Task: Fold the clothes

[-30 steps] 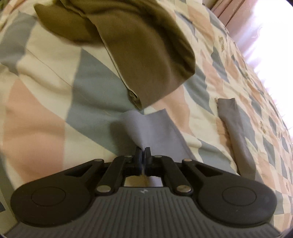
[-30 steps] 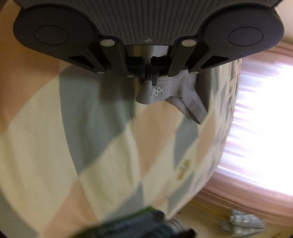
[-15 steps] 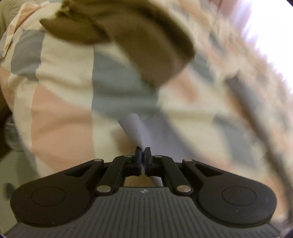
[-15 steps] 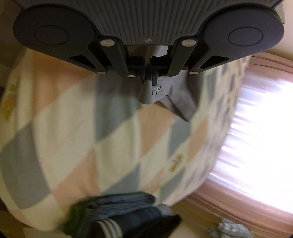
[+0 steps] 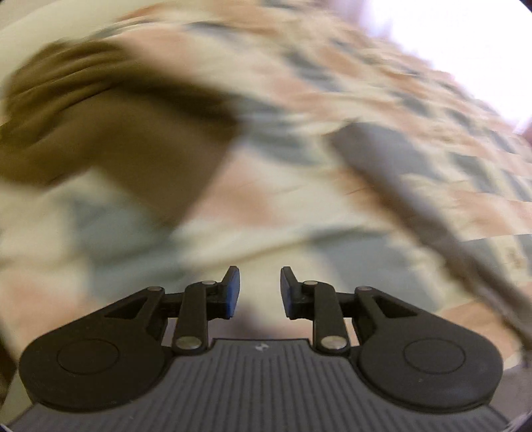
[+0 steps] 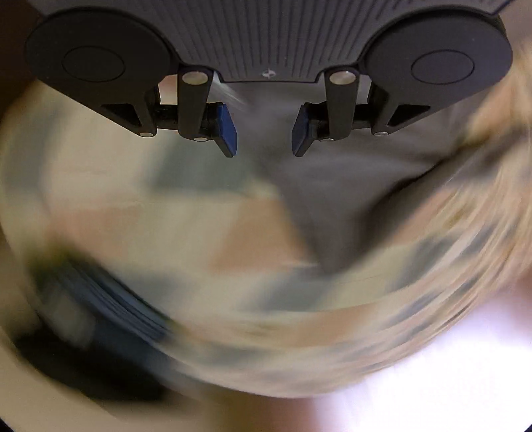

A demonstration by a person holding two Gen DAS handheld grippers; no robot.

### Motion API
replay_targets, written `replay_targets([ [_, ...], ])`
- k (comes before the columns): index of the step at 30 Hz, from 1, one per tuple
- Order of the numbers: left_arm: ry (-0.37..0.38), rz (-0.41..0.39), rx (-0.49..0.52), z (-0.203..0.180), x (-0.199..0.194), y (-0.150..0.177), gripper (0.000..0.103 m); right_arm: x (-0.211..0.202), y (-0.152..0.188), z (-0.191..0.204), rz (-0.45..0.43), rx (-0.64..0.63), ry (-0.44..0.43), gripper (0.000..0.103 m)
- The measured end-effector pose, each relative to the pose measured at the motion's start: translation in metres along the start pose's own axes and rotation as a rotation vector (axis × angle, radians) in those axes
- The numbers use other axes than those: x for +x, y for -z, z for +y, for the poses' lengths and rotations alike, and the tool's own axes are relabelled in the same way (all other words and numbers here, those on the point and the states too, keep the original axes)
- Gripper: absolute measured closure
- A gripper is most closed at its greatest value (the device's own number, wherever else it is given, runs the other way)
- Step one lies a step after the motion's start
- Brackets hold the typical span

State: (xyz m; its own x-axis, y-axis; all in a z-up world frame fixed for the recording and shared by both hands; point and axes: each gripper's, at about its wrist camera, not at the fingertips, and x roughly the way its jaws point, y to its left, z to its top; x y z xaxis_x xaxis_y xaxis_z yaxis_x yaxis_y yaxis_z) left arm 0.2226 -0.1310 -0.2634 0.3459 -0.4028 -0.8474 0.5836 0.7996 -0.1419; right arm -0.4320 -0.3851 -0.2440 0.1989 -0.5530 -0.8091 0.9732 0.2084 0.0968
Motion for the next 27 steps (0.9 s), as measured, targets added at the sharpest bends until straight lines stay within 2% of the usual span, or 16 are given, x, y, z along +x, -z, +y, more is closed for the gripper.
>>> replay_targets([
  [3,0.113,0.010,0.052,-0.039,0.039,-0.032,0.076,0.026,-0.010,0.099,-0.017,-0.354,-0.146,0.063],
  [6,0.200,0.092,0.049,-0.078,0.077,-0.063,0.072,0.056,-0.007,0.187,0.011,-0.587,-0.292,0.065],
  [7,0.238,0.122,0.048,-0.088,0.085,-0.069,0.069,0.066,-0.004,0.212,0.019,-0.662,-0.305,0.065],
  [8,0.260,0.149,0.052,-0.101,0.091,-0.074,0.060,0.075,-0.002,0.235,0.025,-0.734,-0.307,0.065],
  [9,0.280,0.175,0.056,-0.114,0.097,-0.079,0.055,0.084,0.001,0.255,0.028,-0.807,-0.300,0.065],
  [11,0.314,0.187,0.057,-0.133,0.106,-0.083,0.039,0.097,0.004,0.276,0.022,-0.902,-0.267,0.063],
  [12,0.308,0.189,0.049,-0.140,0.112,-0.086,0.036,0.101,0.004,0.282,0.026,-0.931,-0.249,0.063],
  [18,0.220,0.264,-0.071,-0.149,0.172,-0.122,0.035,0.111,0.005,0.272,0.088,-0.990,-0.172,0.060],
  [19,0.198,0.283,-0.054,-0.152,0.182,-0.128,0.039,0.112,0.006,0.271,0.095,-0.997,-0.169,0.060],
  [21,0.161,0.306,-0.009,-0.156,0.196,-0.132,0.058,0.119,0.009,0.273,0.105,-1.020,-0.168,0.060],
  [23,0.130,0.339,0.021,-0.156,0.207,-0.131,0.094,0.127,0.011,0.275,0.116,-1.044,-0.175,0.061],
  [24,0.139,0.341,0.019,-0.153,0.206,-0.132,0.100,0.131,0.011,0.276,0.127,-1.050,-0.182,0.063],
  [25,0.150,0.342,0.016,-0.150,0.205,-0.133,0.101,0.135,0.011,0.277,0.141,-1.055,-0.187,0.080],
  [26,0.172,0.326,0.013,-0.148,0.198,-0.135,0.102,0.137,0.009,0.277,0.145,-1.050,-0.195,0.103],
  [27,0.194,0.307,0.010,-0.146,0.190,-0.139,0.102,0.136,0.004,0.277,0.140,-1.036,-0.207,0.103],
])
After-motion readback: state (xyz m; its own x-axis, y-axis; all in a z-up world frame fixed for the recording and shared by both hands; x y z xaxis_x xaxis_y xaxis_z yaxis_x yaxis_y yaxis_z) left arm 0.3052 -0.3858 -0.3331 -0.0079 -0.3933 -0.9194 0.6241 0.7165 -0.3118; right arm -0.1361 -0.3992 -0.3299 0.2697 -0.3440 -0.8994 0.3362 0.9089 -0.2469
